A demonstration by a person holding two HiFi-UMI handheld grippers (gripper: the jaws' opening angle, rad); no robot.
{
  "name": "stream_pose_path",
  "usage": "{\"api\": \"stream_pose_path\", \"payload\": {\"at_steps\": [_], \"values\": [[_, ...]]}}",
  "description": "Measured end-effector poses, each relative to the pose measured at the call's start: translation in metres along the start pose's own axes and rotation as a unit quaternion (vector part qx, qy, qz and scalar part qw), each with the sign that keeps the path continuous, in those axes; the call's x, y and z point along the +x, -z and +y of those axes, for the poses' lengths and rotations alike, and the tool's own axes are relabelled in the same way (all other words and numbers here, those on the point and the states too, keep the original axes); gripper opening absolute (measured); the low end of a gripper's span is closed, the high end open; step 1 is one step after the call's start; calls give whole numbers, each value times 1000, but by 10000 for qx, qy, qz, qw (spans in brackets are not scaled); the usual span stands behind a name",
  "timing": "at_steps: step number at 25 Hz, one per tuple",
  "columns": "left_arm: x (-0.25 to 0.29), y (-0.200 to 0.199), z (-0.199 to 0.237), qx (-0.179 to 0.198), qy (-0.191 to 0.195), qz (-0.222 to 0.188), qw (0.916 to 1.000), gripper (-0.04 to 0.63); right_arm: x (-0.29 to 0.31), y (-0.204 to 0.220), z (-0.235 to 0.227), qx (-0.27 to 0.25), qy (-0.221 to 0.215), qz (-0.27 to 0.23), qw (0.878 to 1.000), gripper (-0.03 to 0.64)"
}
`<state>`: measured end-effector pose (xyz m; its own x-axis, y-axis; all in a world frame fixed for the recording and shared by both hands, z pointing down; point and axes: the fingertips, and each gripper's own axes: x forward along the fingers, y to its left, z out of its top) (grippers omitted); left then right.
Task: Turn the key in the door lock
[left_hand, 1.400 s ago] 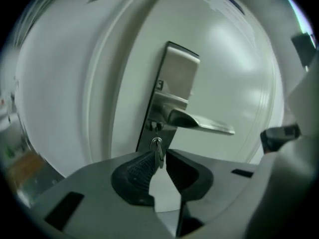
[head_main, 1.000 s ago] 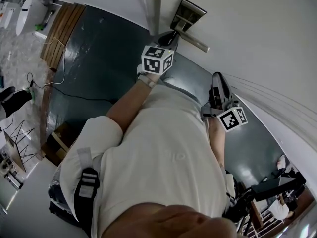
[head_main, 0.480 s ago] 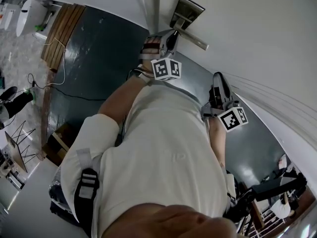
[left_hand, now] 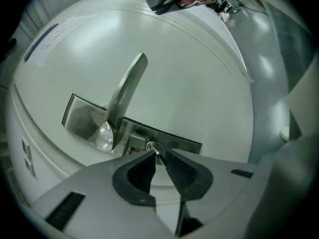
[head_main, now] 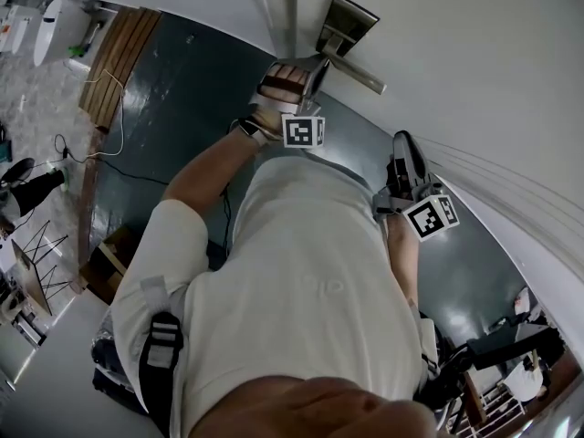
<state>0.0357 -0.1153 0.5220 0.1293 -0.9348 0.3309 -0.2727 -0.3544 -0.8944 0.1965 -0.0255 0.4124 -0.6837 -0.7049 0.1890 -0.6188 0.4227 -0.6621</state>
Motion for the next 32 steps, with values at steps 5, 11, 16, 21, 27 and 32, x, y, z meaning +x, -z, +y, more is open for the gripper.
{"api": "stream_pose_path", "payload": {"at_steps": [5,11,16,21,27,32], "values": [[-1,-2,6,-917,285,2,9954,72,4,-4,7,-15,-20,1,10000,46],[-16,12,-2,-1914,672,47,9792,80,2,3,5,127,-24,-72,9999,47],[-64,25,21,-3773,1097,-138,9195,74,4,0,19,29,-347,-174,9992,47],[-136,-5,90,-7013,1786,-1536,6728,9,10,-12,57,-717,-907,-291,9929,47],[-186,5,94,-7468,1989,-1930,6045,9,20,19,89,-1119,-1132,-441,9863,47],[-218,-4,98,-7559,2321,-2157,5729,9,7,25,108,-1117,-936,-417,9884,47]]}}
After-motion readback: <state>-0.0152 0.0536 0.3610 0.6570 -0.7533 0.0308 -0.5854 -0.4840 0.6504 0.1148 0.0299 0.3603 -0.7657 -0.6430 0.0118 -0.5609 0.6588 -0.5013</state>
